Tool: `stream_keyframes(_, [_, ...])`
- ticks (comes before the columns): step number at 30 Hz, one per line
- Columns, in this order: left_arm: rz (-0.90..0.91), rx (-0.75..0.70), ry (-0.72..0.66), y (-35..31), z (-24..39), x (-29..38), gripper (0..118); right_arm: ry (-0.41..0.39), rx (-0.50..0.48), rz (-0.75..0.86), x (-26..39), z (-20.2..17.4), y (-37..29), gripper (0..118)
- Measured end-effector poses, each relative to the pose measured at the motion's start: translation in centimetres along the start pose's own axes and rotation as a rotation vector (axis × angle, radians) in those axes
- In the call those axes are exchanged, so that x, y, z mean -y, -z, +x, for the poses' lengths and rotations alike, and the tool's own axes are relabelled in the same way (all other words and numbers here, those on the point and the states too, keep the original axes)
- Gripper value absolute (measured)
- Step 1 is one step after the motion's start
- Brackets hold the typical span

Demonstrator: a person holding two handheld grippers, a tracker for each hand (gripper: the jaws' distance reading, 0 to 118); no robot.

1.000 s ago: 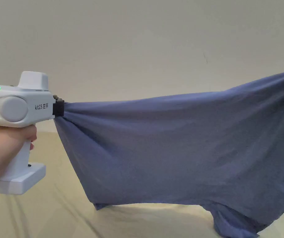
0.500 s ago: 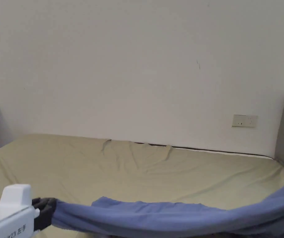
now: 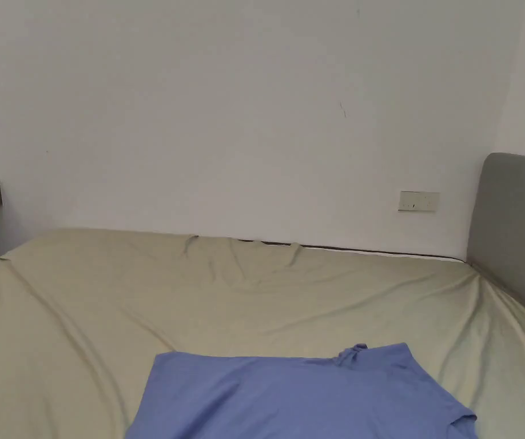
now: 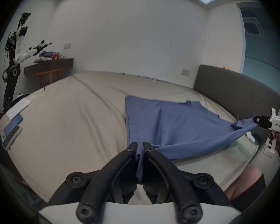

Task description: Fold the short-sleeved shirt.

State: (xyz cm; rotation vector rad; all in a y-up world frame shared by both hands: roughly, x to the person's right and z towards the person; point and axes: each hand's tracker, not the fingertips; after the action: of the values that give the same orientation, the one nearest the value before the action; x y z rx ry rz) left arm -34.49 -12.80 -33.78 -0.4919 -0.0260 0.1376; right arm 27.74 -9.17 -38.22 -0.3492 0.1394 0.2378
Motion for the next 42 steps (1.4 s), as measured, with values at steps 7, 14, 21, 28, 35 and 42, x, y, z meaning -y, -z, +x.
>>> stream_keyframes(7, [-0.108,-0.017,0.034,0.5,-0.1,5.9,16,0.049,-0.027,-0.249,8.3,-0.7,0.1,2])
stream_keyframes(14, [-0.062,-0.081,0.027,-3.5,-0.4,1.9,105,0.131,0.01,-0.139,6.0,0.4,-2.1,117])
stream_keyframes(21, [0.34,-0.058,0.055,-16.1,5.0,-4.6,0,0.297,-0.003,0.184,-2.9,-2.1,-12.0,15])
stream_keyframes(28, [0.264,-0.021,0.182,-17.8,6.4,-0.5,0,0.097,-0.063,0.28,-3.4,-7.5,-15.4,0])
stream_keyframes(35, [-0.1,0.039,0.089,-8.7,1.1,-0.7,6,0.213,-0.129,0.14,-0.9,-5.9,-12.0,0])
stream_keyframes(42, [-0.284,0.022,0.174,-1.1,0.6,4.2,102,0.191,-0.128,0.055,-0.1,-5.8,-10.1,0])
